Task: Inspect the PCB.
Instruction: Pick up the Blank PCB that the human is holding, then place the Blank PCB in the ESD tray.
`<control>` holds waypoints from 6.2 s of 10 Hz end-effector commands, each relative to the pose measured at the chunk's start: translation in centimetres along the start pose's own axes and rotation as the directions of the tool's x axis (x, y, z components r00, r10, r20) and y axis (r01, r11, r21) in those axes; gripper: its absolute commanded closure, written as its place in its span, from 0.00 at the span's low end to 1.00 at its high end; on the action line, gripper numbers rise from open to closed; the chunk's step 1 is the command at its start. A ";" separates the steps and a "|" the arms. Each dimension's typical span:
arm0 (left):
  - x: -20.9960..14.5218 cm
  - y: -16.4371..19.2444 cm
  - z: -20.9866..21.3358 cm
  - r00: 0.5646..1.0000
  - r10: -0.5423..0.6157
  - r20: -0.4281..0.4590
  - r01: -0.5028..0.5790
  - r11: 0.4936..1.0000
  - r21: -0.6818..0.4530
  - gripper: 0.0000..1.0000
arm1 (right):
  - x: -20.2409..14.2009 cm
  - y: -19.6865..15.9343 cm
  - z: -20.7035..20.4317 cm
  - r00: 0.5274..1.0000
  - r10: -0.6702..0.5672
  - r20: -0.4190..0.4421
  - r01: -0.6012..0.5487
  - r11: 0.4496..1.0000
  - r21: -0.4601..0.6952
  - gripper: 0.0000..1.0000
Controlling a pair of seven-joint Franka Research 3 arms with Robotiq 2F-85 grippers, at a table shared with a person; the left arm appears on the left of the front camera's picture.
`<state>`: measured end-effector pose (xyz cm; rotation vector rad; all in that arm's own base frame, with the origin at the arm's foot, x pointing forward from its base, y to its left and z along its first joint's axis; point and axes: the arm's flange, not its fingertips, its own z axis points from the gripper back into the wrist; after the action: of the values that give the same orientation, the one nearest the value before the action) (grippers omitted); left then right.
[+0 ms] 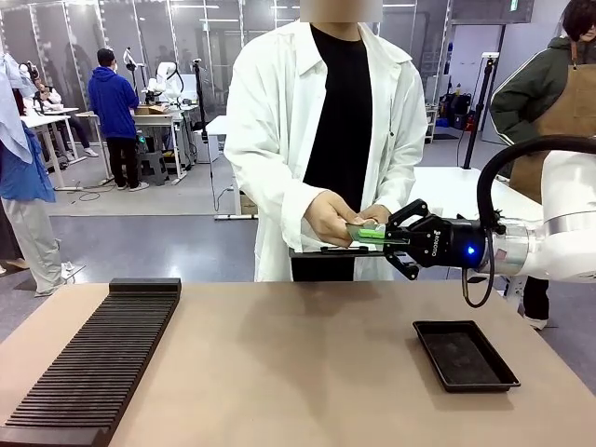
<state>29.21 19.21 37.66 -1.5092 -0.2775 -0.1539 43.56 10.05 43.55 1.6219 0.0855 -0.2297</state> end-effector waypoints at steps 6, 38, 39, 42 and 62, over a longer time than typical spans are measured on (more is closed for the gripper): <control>0.2 -0.1 0.2 1.000 0.009 -0.006 -0.009 1.000 0.005 0.00 | 0.0 0.2 0.0 1.000 0.003 -0.001 -0.003 1.000 0.000 1.00; 0.2 -0.1 0.2 1.000 0.009 -0.006 -0.009 1.000 0.005 0.00 | 0.7 -1.5 16.1 0.969 0.246 0.029 -0.214 0.891 -0.400 0.97; 0.2 -0.1 0.2 1.000 0.009 -0.006 -0.009 1.000 0.005 0.00 | 1.3 -2.8 17.0 0.968 0.252 0.017 -0.218 0.868 -0.445 0.97; 0.2 -0.1 0.2 1.000 0.009 -0.006 -0.009 1.000 0.005 0.00 | 2.7 -7.2 18.2 0.969 0.245 0.001 -0.209 0.829 -0.518 0.97; 0.2 -0.1 0.2 1.000 0.009 -0.006 -0.009 1.000 0.005 0.00 | 5.3 -11.7 14.5 0.944 0.330 0.013 -0.206 0.618 -0.759 0.00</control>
<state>29.21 19.22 37.66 -1.5091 -0.2776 -0.1538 45.59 -4.84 29.60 0.7771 -0.1527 -0.0566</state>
